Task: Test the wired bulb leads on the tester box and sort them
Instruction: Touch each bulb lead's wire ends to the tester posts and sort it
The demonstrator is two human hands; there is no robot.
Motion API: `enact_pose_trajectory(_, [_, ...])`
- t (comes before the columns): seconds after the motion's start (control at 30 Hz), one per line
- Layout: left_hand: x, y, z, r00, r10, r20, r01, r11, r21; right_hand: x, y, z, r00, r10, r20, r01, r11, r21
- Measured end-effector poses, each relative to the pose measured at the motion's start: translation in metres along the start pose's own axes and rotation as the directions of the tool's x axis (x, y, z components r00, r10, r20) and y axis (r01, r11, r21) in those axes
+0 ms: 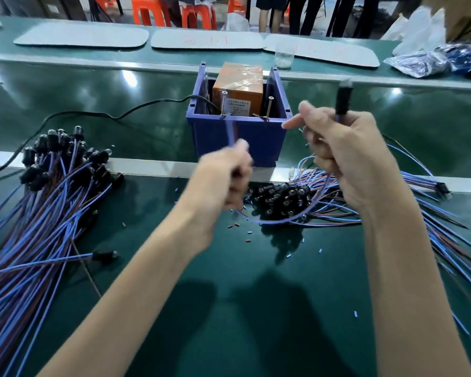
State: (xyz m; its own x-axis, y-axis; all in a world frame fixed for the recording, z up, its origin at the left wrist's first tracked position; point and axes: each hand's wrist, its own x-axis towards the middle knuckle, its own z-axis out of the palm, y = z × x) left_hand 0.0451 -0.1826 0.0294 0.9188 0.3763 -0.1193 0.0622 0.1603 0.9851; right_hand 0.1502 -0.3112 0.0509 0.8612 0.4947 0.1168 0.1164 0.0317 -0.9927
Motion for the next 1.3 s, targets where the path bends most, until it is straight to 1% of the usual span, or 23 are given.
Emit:
enact_pose_trajectory(0.03, [-0.002, -0.004, 0.007, 0.998, -0.013, 0.067, 0.005, 0.992, 0.124, 0.0, 0.0, -0.001, 0.999, 0.028, 0.019, -0.028, 0.999, -0.017])
enact_pose_trajectory(0.1, [-0.006, -0.012, 0.016, 0.988, -0.025, 0.15, -0.016, 0.964, 0.265, -0.001, 0.0, -0.001, 0.997, 0.061, 0.054, -0.06, 0.998, -0.016])
enact_pose_trajectory(0.17, [-0.007, -0.015, 0.02, 0.982, -0.025, 0.185, -0.037, 0.945, 0.326, -0.001, -0.001, 0.0, 0.996, 0.06, 0.067, -0.06, 0.998, -0.01])
enact_pose_trajectory(0.23, [-0.006, -0.016, 0.021, 0.981, -0.025, 0.194, -0.047, 0.932, 0.361, 0.0, -0.001, 0.0, 0.998, 0.044, 0.049, -0.044, 0.999, 0.005])
enact_pose_trajectory(0.33, [-0.006, -0.016, 0.018, 0.981, -0.034, 0.193, -0.045, 0.92, 0.389, 0.0, -0.003, -0.001, 1.0, 0.017, 0.023, -0.019, 0.997, 0.077])
enact_pose_trajectory(0.4, [-0.005, -0.015, 0.016, 0.979, -0.04, 0.198, -0.043, 0.916, 0.399, -0.001, -0.004, -0.002, 1.0, 0.002, 0.015, -0.003, 0.996, 0.088])
enact_pose_trajectory(0.57, [-0.004, -0.016, 0.012, 0.97, -0.059, 0.235, -0.048, 0.903, 0.426, -0.002, -0.004, -0.001, 0.999, -0.03, -0.018, 0.031, 0.999, 0.037])
enact_pose_trajectory(0.67, [-0.004, -0.013, 0.012, 0.976, -0.001, 0.219, -0.084, 0.922, 0.377, -0.003, -0.006, 0.0, 0.999, -0.033, 0.014, 0.033, 0.999, 0.031])
enact_pose_trajectory(0.77, [-0.004, -0.012, 0.013, 0.982, 0.094, 0.166, -0.137, 0.952, 0.272, -0.004, -0.007, 0.002, 0.997, -0.051, 0.054, 0.05, 0.999, 0.021])
enact_pose_trajectory(0.9, [-0.003, -0.014, 0.013, 0.971, 0.222, 0.091, -0.237, 0.948, 0.214, -0.005, -0.007, 0.008, 0.992, -0.047, 0.115, 0.049, 0.999, -0.012])
enact_pose_trajectory(1.03, [0.0, -0.014, 0.008, 0.963, 0.262, 0.059, -0.268, 0.926, 0.264, -0.004, -0.006, 0.008, 0.993, -0.037, 0.109, 0.042, 0.998, -0.036])
enact_pose_trajectory(1.3, [0.0, -0.013, 0.006, 0.963, 0.265, 0.053, -0.269, 0.921, 0.282, -0.005, -0.006, 0.006, 0.988, -0.048, 0.149, 0.058, 0.996, -0.061])
